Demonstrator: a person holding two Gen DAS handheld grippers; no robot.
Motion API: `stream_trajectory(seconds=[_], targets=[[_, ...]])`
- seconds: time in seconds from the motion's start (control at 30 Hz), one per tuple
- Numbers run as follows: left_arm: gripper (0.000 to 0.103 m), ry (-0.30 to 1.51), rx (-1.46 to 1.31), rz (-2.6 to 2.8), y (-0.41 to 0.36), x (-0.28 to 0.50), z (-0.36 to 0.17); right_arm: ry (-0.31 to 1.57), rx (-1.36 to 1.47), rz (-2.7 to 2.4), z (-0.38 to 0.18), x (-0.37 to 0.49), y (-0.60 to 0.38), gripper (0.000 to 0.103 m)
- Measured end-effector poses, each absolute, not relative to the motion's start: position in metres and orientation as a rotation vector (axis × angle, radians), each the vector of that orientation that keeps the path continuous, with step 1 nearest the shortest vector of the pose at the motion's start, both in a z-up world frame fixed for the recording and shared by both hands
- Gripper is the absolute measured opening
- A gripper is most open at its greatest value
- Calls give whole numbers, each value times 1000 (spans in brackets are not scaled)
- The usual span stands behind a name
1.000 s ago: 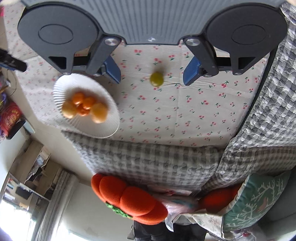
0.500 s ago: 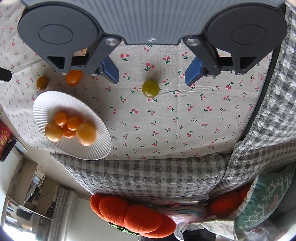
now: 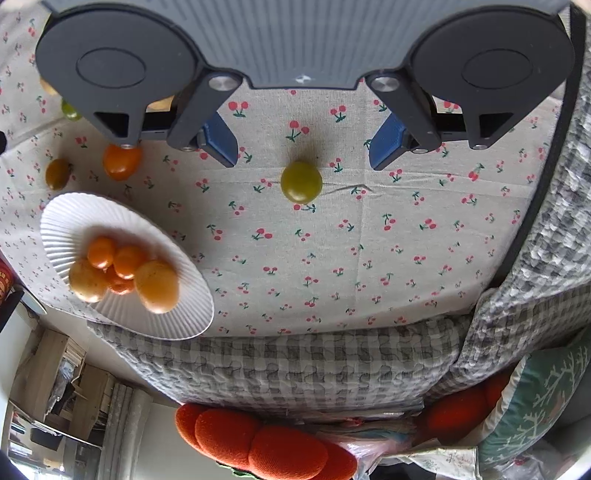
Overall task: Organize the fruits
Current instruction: 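Grasp the green-yellow tomato with the left tool while the right tool grasps a yellow tomato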
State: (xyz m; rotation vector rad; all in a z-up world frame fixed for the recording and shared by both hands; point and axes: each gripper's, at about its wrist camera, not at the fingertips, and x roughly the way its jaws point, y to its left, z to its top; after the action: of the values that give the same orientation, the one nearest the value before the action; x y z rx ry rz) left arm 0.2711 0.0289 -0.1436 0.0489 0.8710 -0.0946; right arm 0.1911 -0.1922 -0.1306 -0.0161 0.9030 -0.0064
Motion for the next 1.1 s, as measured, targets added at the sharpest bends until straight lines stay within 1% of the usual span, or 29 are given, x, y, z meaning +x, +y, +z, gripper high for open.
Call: stream_trajectory(seconds=[0.13, 0.2, 0.27, 0.33, 0.43, 0.5, 0.57, 0.63, 0.67, 0.7, 0.77, 1.0, 1.07, 1.1], targets=[[69, 876, 30, -113, 31, 277, -153, 926, -8, -29, -138, 193, -198, 83], [66, 873, 35, -118, 30, 279, -155, 934, -6, -37, -141, 193, -199, 82], [59, 864, 37, -122, 30, 280, -157, 938, -11, -38, -143, 193, -199, 82], [48, 852, 39, -130, 29, 280, -158, 939, -19, -36, -145, 193, -197, 82], [36, 840, 38, -166, 28, 282, -160, 940, -27, -23, -149, 193, -195, 81], [32, 822, 46, -182, 28, 282, -161, 942, -26, -10, -153, 195, -194, 79], [25, 817, 53, -199, 29, 283, -164, 943, -22, 0, -158, 198, -193, 76], [15, 808, 51, -206, 30, 283, -165, 941, -2, 14, -162, 202, -193, 74], [12, 805, 54, -214, 30, 282, -165, 938, 11, 19, -164, 205, -194, 72], [11, 804, 59, -221, 30, 281, -165, 937, 19, 21, -165, 209, -194, 71], [10, 802, 66, -228, 28, 281, -165, 942, 35, 26, -169, 216, -194, 64], [10, 795, 39, -238, 31, 281, -164, 951, 38, 56, -180, 231, -191, 54], [10, 784, 38, -241, 31, 280, -163, 965, 41, 73, -183, 233, -189, 41], [11, 784, 38, -244, 31, 281, -163, 972, 31, 77, -183, 234, -187, 37]])
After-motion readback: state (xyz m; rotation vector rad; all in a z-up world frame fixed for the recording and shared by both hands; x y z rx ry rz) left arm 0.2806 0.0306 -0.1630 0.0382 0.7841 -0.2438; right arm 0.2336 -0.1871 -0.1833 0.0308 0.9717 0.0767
